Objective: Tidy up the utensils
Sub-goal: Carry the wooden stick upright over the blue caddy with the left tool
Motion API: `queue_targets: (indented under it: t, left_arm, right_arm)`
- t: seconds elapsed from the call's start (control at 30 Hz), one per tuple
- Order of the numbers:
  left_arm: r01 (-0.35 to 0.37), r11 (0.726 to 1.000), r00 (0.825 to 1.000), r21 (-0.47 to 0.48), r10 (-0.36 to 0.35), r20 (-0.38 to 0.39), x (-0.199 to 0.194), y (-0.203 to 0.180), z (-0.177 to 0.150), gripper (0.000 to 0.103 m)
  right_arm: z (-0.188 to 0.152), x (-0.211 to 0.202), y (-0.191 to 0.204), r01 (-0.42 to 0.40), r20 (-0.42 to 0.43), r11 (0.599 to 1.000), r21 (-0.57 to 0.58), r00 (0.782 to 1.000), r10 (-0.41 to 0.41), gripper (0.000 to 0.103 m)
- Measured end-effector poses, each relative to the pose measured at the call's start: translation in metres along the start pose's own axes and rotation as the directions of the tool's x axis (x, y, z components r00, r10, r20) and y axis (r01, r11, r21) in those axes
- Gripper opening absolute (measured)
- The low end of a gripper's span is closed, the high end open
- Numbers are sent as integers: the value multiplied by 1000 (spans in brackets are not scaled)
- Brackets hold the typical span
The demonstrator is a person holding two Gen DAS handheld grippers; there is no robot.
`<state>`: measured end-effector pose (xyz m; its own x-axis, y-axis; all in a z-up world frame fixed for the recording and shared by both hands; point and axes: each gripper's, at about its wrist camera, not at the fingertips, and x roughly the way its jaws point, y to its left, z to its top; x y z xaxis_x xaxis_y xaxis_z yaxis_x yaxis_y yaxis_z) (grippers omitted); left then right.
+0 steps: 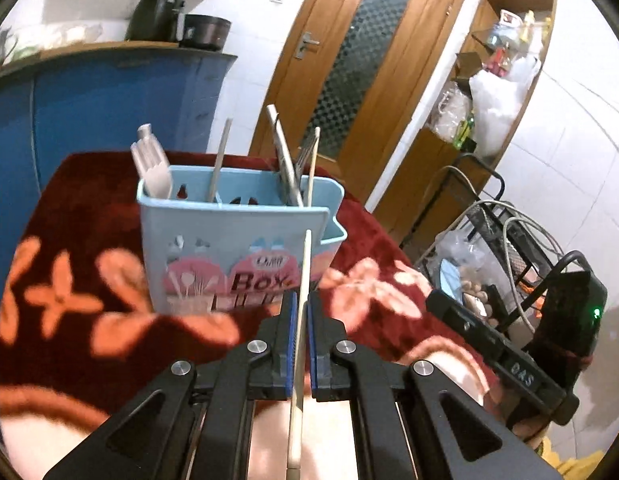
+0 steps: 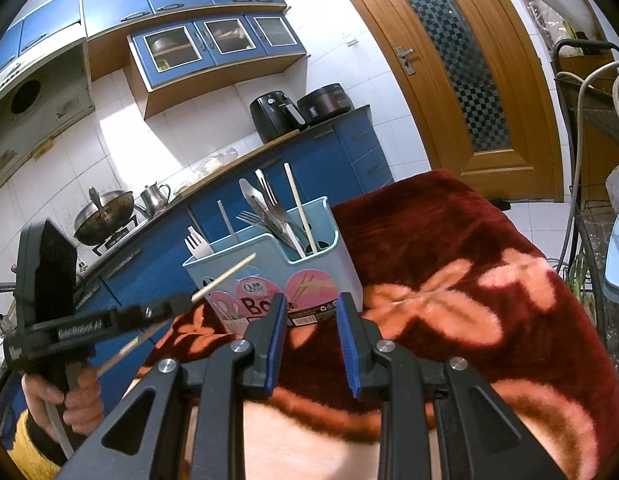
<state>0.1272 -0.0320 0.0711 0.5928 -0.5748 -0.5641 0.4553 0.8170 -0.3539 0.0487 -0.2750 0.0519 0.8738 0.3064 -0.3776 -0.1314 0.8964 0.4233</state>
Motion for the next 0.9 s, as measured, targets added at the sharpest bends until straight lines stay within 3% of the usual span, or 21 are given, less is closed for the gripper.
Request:
queue_targets:
  t: [0.2, 0.3, 0.4, 0.6, 0.77, 0.9]
  left_arm:
    - [-44, 999, 982, 23, 39, 187, -27, -4, -9, 4]
    - [-109, 994, 969, 24, 100, 226, -18, -2, -7, 4]
    - [-144, 990, 969, -2, 142, 202, 0, 8, -6, 4]
    - [-140, 989, 986, -53, 144, 81, 27, 25, -13, 4]
    - [-120, 992, 989, -39, 123, 80, 24, 23, -8, 4]
    - [-127, 992, 980, -2, 126, 157, 7, 13, -1, 4]
  right_arm:
    - [-2, 2, 1, -3, -10, 1000, 5, 1000, 3, 28]
    - [-4, 5, 4, -6, -16, 1000, 0, 1000, 6, 28]
    - [-5, 5, 7, -8, -18, 1000, -5, 1000, 8, 28]
    - [-5, 5, 5, 0, -17, 1000, -6, 1000, 0, 28]
    - [-6, 8, 2, -3, -27, 1000, 10, 1000, 3, 28]
    - [-7, 8, 3, -2, -28, 1000, 1, 1000, 2, 28]
